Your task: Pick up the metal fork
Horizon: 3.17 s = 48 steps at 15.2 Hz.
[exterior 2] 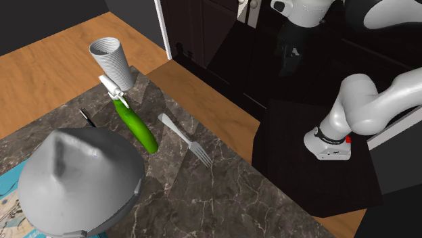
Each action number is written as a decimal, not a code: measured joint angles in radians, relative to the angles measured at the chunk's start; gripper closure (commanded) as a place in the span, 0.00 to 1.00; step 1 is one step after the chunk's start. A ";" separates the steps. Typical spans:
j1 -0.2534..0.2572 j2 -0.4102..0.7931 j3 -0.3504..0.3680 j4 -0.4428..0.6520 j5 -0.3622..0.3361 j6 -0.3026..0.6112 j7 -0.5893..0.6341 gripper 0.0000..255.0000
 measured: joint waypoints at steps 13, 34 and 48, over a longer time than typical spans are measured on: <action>-0.025 0.239 0.263 0.186 0.098 0.078 0.463 0.00; 0.110 1.113 0.537 1.120 -0.300 -0.074 1.302 0.00; 0.084 1.090 0.535 0.997 -0.288 0.028 1.321 1.00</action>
